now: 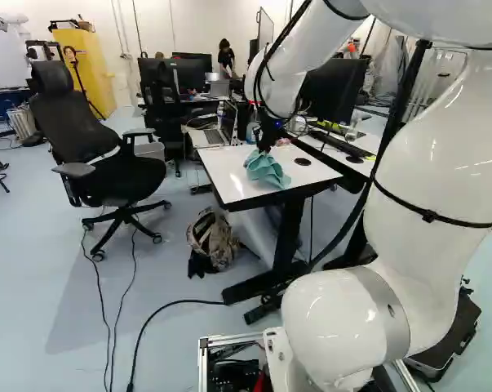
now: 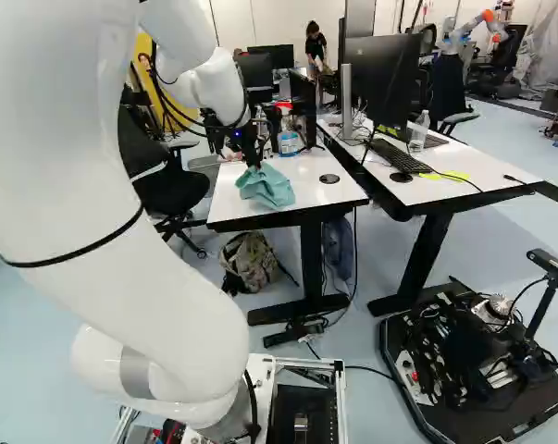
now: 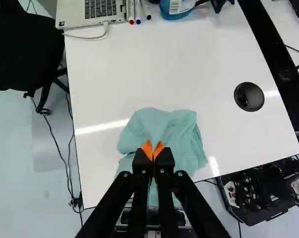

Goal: Clean the table with the green towel

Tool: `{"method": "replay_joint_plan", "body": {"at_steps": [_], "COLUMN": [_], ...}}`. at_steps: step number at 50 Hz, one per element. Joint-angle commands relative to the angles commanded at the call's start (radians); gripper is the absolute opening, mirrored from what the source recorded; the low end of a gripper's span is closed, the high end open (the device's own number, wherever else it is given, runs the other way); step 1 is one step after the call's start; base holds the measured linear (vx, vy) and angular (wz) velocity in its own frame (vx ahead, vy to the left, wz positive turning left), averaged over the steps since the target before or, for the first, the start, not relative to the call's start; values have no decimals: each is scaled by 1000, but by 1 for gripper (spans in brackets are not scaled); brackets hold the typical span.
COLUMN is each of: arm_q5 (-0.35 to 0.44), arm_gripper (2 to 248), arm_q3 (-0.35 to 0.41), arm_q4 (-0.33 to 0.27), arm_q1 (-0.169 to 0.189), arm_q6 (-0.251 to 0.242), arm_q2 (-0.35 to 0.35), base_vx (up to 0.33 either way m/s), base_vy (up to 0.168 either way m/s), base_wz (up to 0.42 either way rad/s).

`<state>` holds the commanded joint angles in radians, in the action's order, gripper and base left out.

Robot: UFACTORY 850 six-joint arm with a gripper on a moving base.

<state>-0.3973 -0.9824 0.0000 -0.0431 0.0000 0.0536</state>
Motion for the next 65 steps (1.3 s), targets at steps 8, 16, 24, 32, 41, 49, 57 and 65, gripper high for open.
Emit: {"method": "replay_joint_plan", "body": {"at_steps": [8, 16, 24, 32, 41, 49, 57, 65], "arm_q5": [0, 0, 0, 0, 0, 0, 0, 0], "arm_gripper": [22, 22, 22, 22, 22, 22, 22, 22], "arm_q3": [-14, -28, -41, -54, -68, -82, -93, -93], "arm_q4": [0, 0, 0, 0, 0, 0, 0, 0], "arm_q1": [-28, -55, -82, -109, -138, -164, -182, -182], "arm_q6": [0, 0, 0, 0, 0, 0, 0, 0], "arm_q2": [13, 26, 39, 50, 63, 76, 86, 86], "base_vx": [0, 0, 0, 0, 0, 0, 0, 0], "base_vy": [0, 0, 0, 0, 0, 0, 0, 0], "base_wz": [0, 0, 0, 0, 0, 0, 0, 0]}}
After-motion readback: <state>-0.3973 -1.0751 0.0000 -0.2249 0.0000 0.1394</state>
